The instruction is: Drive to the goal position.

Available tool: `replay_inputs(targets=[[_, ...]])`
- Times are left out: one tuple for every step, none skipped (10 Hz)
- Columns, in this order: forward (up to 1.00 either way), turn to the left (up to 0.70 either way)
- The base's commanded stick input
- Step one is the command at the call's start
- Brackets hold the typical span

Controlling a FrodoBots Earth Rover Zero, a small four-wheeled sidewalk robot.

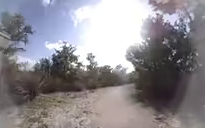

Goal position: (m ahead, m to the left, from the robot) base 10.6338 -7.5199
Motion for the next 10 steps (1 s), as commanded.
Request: replay_inputs(targets=[[0.70, 0.00], [0.70, 0.00], [0.70, 0.00], [0.70, 0.00], [0.70, 0.00], [0.70, 0.00], [0.70, 0.00], [0.70, 0.00], [0.70, 0.00], [0.70, 0.00]])
